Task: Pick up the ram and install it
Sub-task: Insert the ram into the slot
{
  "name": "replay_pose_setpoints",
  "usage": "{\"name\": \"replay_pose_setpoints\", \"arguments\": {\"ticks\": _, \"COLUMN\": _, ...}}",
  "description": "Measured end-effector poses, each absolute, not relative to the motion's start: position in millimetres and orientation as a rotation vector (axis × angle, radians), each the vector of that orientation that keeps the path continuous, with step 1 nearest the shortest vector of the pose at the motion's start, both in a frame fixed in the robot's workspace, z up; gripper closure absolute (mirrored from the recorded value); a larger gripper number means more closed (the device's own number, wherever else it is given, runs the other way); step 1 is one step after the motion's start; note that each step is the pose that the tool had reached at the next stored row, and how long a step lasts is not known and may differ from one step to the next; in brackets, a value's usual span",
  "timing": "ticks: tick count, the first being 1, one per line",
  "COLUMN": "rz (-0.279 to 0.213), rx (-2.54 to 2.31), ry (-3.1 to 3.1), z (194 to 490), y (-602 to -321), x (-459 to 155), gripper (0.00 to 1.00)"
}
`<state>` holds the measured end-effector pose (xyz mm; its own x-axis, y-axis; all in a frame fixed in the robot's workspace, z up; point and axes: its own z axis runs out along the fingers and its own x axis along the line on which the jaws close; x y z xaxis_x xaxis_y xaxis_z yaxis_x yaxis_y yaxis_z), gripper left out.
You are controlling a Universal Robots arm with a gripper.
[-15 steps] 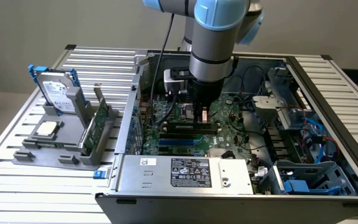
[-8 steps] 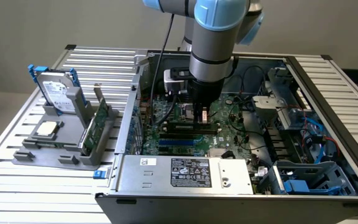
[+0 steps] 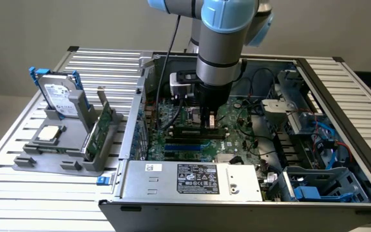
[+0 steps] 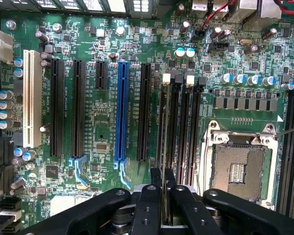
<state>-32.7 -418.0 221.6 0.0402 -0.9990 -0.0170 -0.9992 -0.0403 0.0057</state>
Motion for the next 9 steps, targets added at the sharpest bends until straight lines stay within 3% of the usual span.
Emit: {"name": "replay_pose_setpoints", "arguments": {"ticks": 9, "rz": 0.025, "rx": -2.261, "ry": 2.171, "z": 218.5, "y": -418.1, "x": -32.7, "gripper": 0.86}}
